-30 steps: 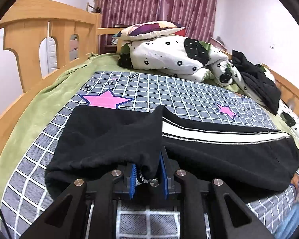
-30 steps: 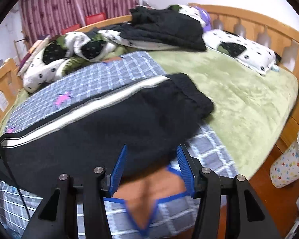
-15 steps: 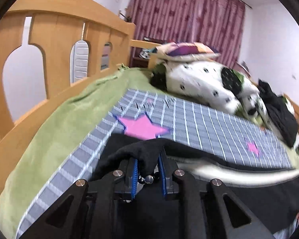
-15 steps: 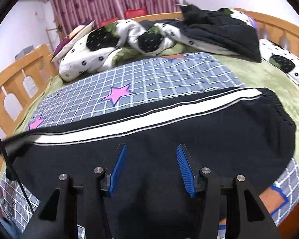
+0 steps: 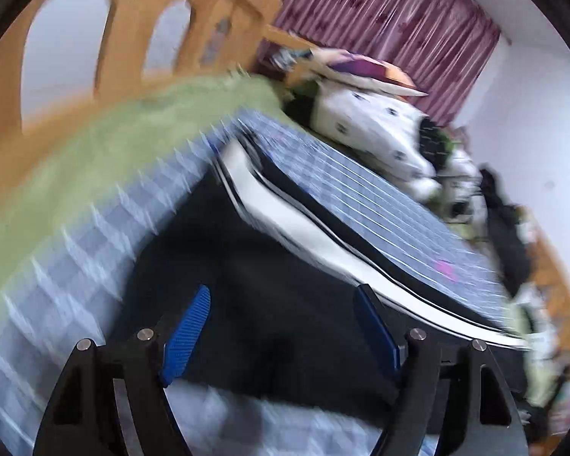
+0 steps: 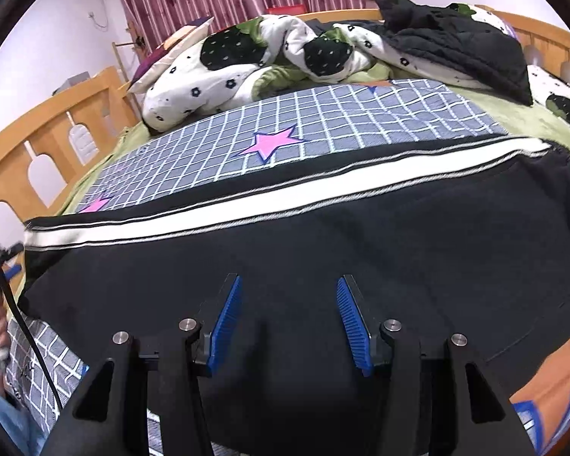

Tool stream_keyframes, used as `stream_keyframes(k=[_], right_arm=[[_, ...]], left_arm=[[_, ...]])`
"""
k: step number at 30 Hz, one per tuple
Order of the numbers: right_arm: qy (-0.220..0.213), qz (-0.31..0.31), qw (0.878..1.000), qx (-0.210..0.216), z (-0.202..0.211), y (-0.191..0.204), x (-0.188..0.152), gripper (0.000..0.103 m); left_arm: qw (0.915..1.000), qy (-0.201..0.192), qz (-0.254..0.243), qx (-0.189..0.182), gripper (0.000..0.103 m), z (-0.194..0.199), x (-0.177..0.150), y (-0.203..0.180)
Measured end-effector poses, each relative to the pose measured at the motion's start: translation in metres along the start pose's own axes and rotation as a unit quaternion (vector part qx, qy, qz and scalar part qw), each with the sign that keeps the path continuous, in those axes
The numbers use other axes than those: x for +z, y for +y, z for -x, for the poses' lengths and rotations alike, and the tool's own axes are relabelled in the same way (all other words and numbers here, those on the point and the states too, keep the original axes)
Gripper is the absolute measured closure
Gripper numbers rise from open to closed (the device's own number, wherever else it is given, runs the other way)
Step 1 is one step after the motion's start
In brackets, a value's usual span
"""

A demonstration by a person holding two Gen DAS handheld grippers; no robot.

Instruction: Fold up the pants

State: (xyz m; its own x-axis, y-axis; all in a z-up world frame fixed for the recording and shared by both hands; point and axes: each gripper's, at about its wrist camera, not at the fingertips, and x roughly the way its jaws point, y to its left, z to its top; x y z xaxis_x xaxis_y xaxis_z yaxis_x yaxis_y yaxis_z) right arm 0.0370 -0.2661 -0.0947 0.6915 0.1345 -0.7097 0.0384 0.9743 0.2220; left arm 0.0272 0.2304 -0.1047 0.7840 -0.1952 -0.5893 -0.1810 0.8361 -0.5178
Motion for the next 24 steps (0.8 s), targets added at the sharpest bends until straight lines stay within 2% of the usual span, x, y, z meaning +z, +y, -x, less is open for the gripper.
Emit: stream_keyframes(k=[2, 5, 8, 11, 13, 14, 15, 16, 17, 18, 21, 22, 24], right_arm=[[0.004, 0.005, 1.0, 0.01, 0.0, 0.003, -0.005, 0.052], [0.0, 0.014, 1.0, 0.015, 0.002, 0.008, -0.009, 0.052], [-0.007, 0.02, 1.0, 0.017, 0.007, 0.008, -0.012, 0.052], [-0.014, 0.014, 1.0, 0.019, 0.013, 0.001, -0.013, 0.052], [-0.017, -0.001, 1.0, 0.026, 0.017, -0.007, -0.015, 0.052], [-0.017, -0.008, 0.999, 0.028, 0.018, -0.011, -0.016, 0.052], [-0.016, -0.016, 0.999, 0.028, 0.018, -0.014, -0.015, 0.052], [-0.015, -0.025, 0.999, 0.03, 0.018, -0.018, -0.016, 0.052], [-0.014, -0.031, 0.999, 0.031, 0.018, -0.02, -0.015, 0.052], [-0.015, -0.033, 0.999, 0.029, 0.018, -0.021, -0.014, 0.052], [-0.021, -0.032, 0.999, 0.024, 0.02, -0.022, -0.012, 0.052], [-0.022, -0.032, 0.999, 0.023, 0.019, -0.022, -0.012, 0.052], [-0.018, -0.034, 0.999, 0.024, 0.017, -0.022, -0.012, 0.052]], left_arm=[[0.9948, 0.018, 0.078, -0.063, 0.027, 0.008, -0.033, 0.012], [0.9795, 0.035, 0.159, -0.119, 0.028, 0.001, -0.071, 0.021], [0.9679, 0.043, 0.21, -0.132, 0.028, -0.021, -0.08, 0.026], [0.9582, 0.021, 0.247, -0.142, 0.028, -0.032, -0.072, 0.028], [0.9555, 0.005, 0.255, -0.147, 0.029, -0.037, -0.063, 0.029], [0.955, 0.001, 0.264, -0.136, 0.032, -0.041, -0.059, 0.031], [0.9529, -0.003, 0.275, -0.129, 0.042, -0.042, -0.056, 0.035], [0.9511, -0.009, 0.286, -0.117, 0.058, -0.043, -0.052, 0.042], [0.9522, -0.013, 0.287, -0.104, 0.069, -0.043, -0.05, 0.047], [0.9555, -0.016, 0.281, -0.09, 0.09, -0.042, -0.047, 0.051], [0.9717, -0.028, 0.227, -0.058, 0.094, -0.026, -0.032, 0.057], [0.9776, -0.042, 0.201, -0.047, 0.096, -0.015, -0.024, 0.054], [0.9879, -0.086, 0.13, -0.001, 0.096, 0.009, -0.009, 0.042]])
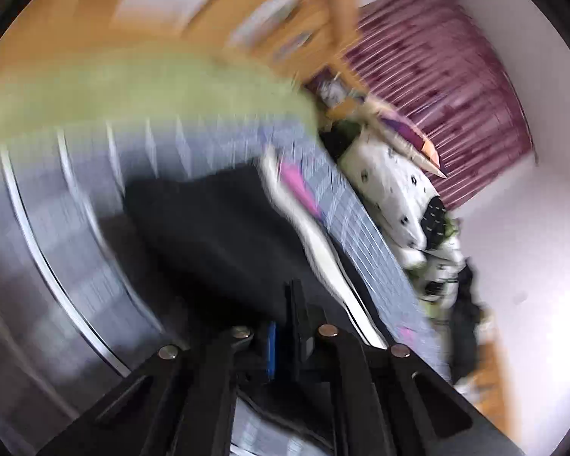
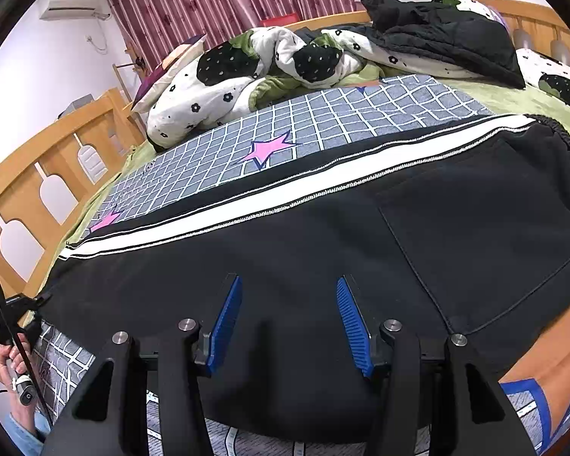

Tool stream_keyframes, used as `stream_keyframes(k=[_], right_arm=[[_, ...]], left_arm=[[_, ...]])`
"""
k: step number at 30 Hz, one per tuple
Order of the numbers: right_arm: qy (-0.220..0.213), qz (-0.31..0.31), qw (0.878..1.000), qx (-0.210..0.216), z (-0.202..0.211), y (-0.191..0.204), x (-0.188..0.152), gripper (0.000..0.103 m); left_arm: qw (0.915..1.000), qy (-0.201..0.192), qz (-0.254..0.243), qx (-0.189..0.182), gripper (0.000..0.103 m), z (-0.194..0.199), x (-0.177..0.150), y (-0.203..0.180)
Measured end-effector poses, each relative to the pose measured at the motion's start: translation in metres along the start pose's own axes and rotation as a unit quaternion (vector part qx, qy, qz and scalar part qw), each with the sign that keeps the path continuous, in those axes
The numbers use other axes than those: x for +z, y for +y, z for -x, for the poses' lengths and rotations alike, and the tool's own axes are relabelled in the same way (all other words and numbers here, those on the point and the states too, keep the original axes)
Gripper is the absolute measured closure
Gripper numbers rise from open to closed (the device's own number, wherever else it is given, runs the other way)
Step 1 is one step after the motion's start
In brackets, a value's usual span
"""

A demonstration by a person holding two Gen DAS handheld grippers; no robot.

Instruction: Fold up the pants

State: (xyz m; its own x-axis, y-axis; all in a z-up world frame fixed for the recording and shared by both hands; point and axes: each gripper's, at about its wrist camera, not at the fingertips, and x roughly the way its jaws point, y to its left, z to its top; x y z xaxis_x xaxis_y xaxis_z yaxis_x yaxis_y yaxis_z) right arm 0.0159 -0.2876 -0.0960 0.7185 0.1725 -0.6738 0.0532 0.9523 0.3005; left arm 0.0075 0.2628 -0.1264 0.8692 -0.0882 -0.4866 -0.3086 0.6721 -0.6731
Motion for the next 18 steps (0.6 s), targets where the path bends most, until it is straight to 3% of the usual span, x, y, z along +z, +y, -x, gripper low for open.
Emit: stream_keyframes(k=[2, 4, 6, 8, 9, 10, 14, 18], right_arm=[[0.002, 0.0, 1.0, 0.0, -0.002, 0.001, 0.0, 0.052], [0.006, 0.006, 1.0, 0.0, -0.004, 0.004, -0.001, 0.052], [0.011, 0.016, 1.0, -0.002, -0.008, 0.008, -0.003, 0.052], [0.015, 0.025, 1.0, -0.004, -0.01, 0.012, -0.004, 0.052], [0.016, 0.03, 0.999, -0.007, -0.011, 0.014, -0.005, 0.052], [0.015, 0.036, 0.999, -0.009, -0.011, 0.016, -0.006, 0.052], [0.021, 0.044, 0.999, -0.016, -0.013, 0.017, -0.009, 0.052], [0.028, 0.035, 0.999, -0.015, -0.018, 0.013, -0.011, 0.052]], left_arm=[[0.9991, -0.011, -0.042, 0.005, 0.096, 0.004, 0.013, -0.008], [0.9991, 0.02, -0.036, 0.013, 0.096, -0.005, 0.018, -0.002], [0.9963, 0.052, -0.054, 0.043, 0.096, -0.012, 0.012, 0.003], [0.9939, 0.068, -0.052, 0.069, 0.079, -0.014, 0.004, 0.013], [0.9939, 0.076, -0.031, 0.073, 0.058, -0.015, 0.0, 0.023], [0.9945, 0.077, -0.011, 0.069, 0.052, -0.015, -0.003, 0.031], [0.9964, 0.06, 0.047, 0.035, 0.052, -0.015, 0.004, 0.054], [0.9932, 0.09, 0.066, 0.032, 0.052, -0.03, 0.02, 0.056]])
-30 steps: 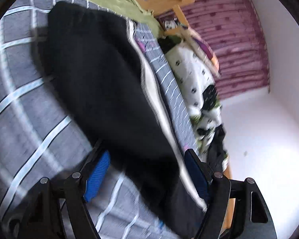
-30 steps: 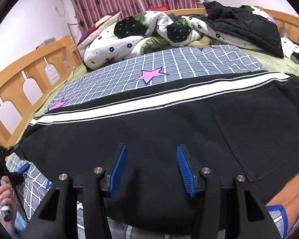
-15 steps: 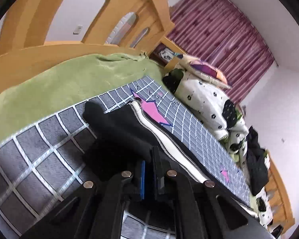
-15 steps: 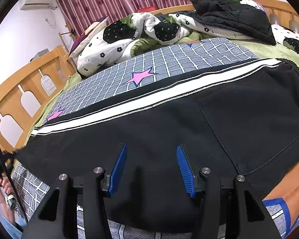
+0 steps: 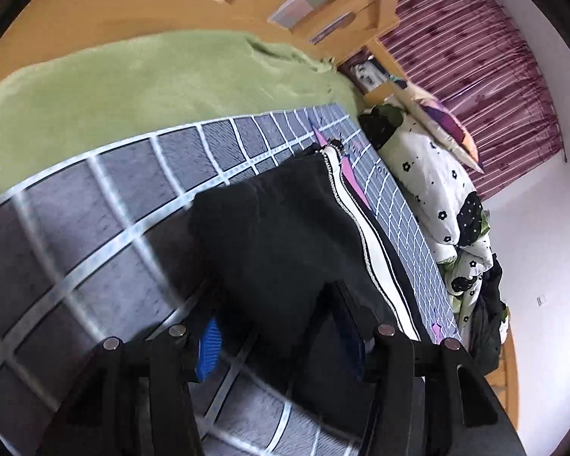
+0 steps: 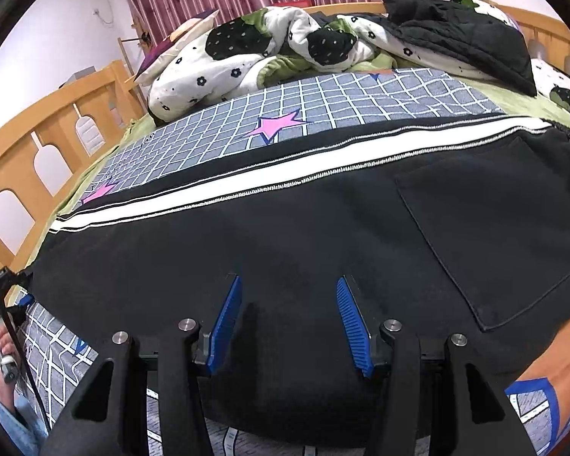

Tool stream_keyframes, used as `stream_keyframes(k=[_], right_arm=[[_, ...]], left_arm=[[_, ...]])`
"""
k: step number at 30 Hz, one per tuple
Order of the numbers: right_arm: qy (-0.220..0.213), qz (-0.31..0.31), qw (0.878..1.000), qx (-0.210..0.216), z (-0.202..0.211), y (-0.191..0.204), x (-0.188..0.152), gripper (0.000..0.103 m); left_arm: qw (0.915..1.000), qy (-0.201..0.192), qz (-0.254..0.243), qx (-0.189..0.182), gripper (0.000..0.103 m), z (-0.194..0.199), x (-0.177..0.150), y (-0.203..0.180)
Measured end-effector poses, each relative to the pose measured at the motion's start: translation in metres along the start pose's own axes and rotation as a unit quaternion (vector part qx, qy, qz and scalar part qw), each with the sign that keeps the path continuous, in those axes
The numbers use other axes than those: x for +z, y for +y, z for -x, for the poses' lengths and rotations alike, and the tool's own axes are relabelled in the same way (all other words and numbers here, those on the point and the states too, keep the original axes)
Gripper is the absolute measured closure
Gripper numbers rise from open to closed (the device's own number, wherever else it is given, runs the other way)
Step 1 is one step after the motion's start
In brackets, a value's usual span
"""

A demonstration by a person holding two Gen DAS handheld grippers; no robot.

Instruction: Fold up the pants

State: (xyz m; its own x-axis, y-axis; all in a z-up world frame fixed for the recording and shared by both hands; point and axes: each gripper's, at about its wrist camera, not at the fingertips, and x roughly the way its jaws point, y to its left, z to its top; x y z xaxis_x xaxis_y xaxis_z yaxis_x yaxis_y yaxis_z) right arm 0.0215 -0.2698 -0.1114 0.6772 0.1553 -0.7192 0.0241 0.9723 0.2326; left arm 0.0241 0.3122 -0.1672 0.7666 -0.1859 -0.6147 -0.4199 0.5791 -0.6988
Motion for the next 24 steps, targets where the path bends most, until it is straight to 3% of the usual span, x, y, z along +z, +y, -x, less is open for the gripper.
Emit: stream_keyframes(k=[3, 4, 5, 9, 11, 13, 14, 16, 18, 19, 22, 24], right_arm=[[0.002, 0.002, 1.0, -0.004, -0.001, 0.001, 0.0, 0.052], [0.001, 0.005, 1.0, -0.006, -0.001, 0.002, 0.0, 0.052], [0.001, 0.008, 1.0, -0.007, -0.001, 0.003, -0.001, 0.052], [0.002, 0.012, 1.0, -0.011, -0.002, 0.004, -0.001, 0.052], [0.003, 0.013, 1.0, -0.011, -0.003, 0.005, -0.001, 0.052], [0.004, 0.014, 1.0, -0.012, -0.005, 0.006, -0.002, 0.052], [0.004, 0.015, 1.0, -0.011, -0.005, 0.007, -0.002, 0.052], [0.005, 0.019, 1.0, -0.012, -0.006, 0.008, -0.003, 0.052], [0.005, 0.02, 1.0, -0.012, -0.004, 0.009, -0.004, 0.052], [0.004, 0.02, 1.0, -0.011, -0.003, 0.009, -0.003, 0.052], [0.001, 0.015, 1.0, -0.007, -0.001, 0.007, -0.002, 0.052], [0.0, 0.014, 1.0, -0.008, 0.0, 0.006, -0.002, 0.052]], left_arm=[[0.9997, -0.007, -0.022, 0.002, 0.051, 0.011, 0.002, -0.007], [0.9991, -0.015, -0.038, 0.01, 0.036, 0.016, 0.0, -0.01], [0.9977, -0.023, -0.058, 0.025, 0.028, 0.023, -0.005, -0.012], [0.9906, -0.026, -0.121, 0.057, 0.027, 0.048, -0.027, -0.007], [0.9877, -0.015, -0.146, 0.054, 0.03, 0.055, -0.039, -0.006], [0.9837, -0.006, -0.167, 0.067, 0.041, 0.054, -0.046, -0.009], [0.9814, -0.005, -0.174, 0.08, 0.044, 0.05, -0.046, -0.012], [0.9727, -0.012, -0.19, 0.133, 0.064, 0.04, -0.041, -0.014], [0.9637, -0.025, -0.206, 0.168, 0.069, 0.031, -0.033, -0.018], [0.9638, -0.023, -0.208, 0.166, 0.069, 0.027, -0.028, -0.021], [0.977, -0.018, -0.187, 0.102, 0.069, 0.029, -0.014, -0.031], [0.9813, -0.029, -0.178, 0.069, 0.069, 0.032, -0.005, -0.039]])
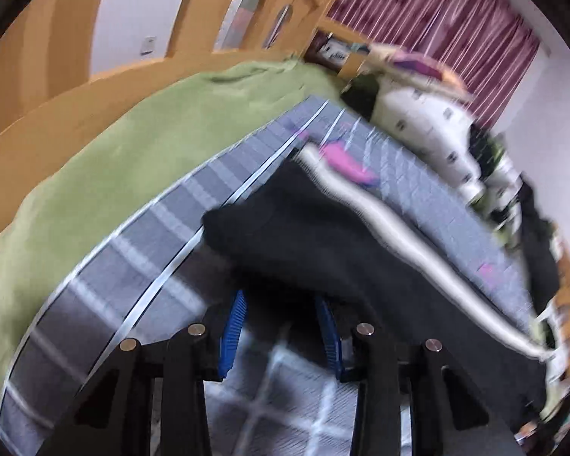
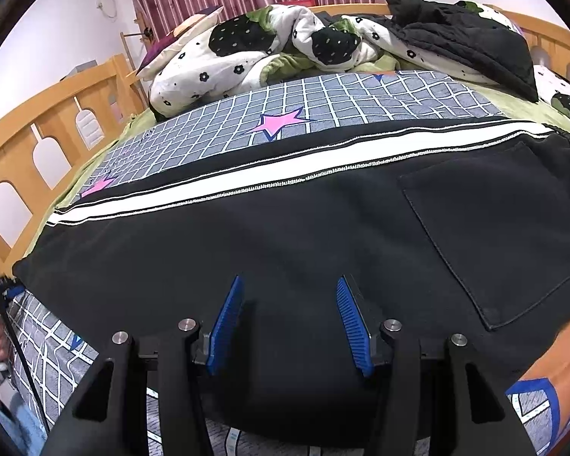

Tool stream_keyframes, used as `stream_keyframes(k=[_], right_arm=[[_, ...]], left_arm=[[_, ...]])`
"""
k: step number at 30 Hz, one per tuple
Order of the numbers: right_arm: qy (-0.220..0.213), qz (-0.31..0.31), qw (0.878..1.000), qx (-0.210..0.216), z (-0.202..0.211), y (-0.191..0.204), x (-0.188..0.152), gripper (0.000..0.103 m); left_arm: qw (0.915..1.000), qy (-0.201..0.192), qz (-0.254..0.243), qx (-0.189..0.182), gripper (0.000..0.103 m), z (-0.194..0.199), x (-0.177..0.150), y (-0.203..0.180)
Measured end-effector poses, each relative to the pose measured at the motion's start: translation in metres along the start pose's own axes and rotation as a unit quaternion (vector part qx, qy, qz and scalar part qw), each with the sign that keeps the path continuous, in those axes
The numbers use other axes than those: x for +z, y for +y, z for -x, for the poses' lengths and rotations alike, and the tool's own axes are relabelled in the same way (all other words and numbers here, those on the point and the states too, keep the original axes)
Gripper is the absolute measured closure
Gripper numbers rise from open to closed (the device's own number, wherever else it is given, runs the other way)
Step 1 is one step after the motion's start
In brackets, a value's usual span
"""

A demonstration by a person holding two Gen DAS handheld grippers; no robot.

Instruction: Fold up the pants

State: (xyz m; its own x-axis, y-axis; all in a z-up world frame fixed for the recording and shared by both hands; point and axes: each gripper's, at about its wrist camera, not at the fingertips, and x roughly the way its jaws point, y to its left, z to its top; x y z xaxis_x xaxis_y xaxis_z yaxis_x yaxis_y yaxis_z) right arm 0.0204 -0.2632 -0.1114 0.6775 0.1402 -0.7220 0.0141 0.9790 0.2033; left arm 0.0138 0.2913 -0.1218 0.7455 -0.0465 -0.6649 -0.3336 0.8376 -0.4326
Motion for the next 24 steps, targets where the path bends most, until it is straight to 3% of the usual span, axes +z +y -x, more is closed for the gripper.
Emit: stream_keyframes(k=[4, 8, 12, 14, 15, 18, 20, 23, 24], right_arm=[[0.003, 0.001, 1.0, -0.003, -0.003, 0.001, 0.0, 0.052], [0.001, 0.012, 1.0, -0.004, -0.001, 0.004, -0.002, 0.052], [0.001, 0.015, 1.0, -0.004, -0.001, 0.006, -0.002, 0.052], [0.003, 0.015, 1.0, -0.004, -0.003, 0.006, -0.002, 0.052], [0.004, 0.016, 1.0, -0.005, -0.004, 0.006, -0.003, 0.052], [0.003, 0.017, 1.0, -0.006, -0.004, 0.006, -0.003, 0.052], [0.002, 0.016, 1.0, -0.006, -0.004, 0.006, -0.004, 0.052], [0.002, 0.017, 1.0, -0.008, -0.003, 0.006, -0.004, 0.052], [0.001, 0.017, 1.0, -0.009, -0.003, 0.006, -0.004, 0.052]], left_arm=[[0.9999, 0.01, 0.011, 0.001, 0.069, -0.013, 0.016, -0.002], [0.9996, 0.019, 0.016, 0.015, 0.068, -0.024, 0.008, 0.005], [0.999, 0.014, -0.003, 0.042, 0.049, -0.031, -0.002, 0.007], [0.9985, 0.03, -0.005, 0.045, 0.05, -0.043, -0.002, 0.009], [0.9984, 0.032, -0.004, 0.047, 0.051, -0.045, -0.002, 0.009], [0.9978, 0.029, 0.001, 0.059, 0.085, -0.044, 0.001, 0.008], [0.9985, 0.029, -0.004, 0.046, 0.089, -0.037, 0.003, 0.008], [0.9992, -0.032, 0.002, 0.023, 0.089, 0.003, 0.012, 0.013], [0.9992, -0.035, 0.013, 0.013, 0.089, 0.012, 0.017, 0.018]])
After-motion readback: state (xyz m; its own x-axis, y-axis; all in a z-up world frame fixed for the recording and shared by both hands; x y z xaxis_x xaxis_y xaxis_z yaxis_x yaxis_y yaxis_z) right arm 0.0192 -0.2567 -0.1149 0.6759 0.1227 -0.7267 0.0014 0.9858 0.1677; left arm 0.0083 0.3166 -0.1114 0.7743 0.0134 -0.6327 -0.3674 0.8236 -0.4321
